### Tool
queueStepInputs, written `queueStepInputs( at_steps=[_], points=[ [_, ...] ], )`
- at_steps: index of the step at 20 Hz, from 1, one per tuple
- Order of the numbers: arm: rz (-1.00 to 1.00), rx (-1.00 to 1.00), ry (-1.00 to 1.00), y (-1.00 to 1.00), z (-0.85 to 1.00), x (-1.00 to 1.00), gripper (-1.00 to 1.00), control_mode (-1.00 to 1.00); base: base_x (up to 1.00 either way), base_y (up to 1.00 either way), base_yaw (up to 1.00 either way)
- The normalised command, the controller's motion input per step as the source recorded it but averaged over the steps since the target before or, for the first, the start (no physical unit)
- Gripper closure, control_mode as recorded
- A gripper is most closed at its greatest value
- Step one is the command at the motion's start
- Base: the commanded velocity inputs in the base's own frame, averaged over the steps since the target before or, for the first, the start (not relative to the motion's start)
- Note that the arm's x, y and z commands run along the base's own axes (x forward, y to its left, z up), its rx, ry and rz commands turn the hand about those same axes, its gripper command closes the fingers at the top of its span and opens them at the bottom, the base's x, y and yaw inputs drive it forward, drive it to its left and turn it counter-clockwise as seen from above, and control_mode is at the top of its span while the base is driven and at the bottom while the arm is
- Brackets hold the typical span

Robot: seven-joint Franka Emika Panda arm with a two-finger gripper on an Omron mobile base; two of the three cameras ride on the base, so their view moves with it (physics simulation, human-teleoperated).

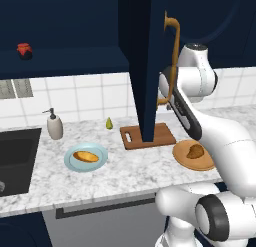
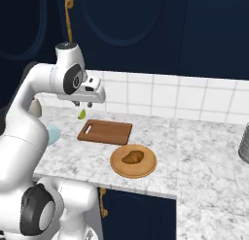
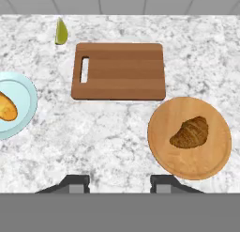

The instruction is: From the different types of pastries on the counter, select a croissant and place it on the cutting board. Then retrieve a jar of jam from the cabinet and place it alongside the croissant on the cutting board.

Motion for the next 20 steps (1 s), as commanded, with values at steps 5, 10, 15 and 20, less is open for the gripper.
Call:
queueStepInputs(
  at_steps=[5,10,15,20],
  points=[
    [-0.04,0.03,0.05,-0.37,-0.35,-0.31,-1.0,-1.0,0.0,0.0,0.0],
    [-0.03,0.05,0.02,-0.71,-0.72,-0.55,-1.0,-1.0,0.0,0.0,0.0],
    [-0.09,0.12,0.0,-0.82,-0.87,-0.36,-1.0,-1.0,0.0,0.0,0.0],
    [-0.15,0.17,0.0,-0.81,-0.74,0.14,-1.0,-1.0,0.0,0.0,0.0]
  ],
)
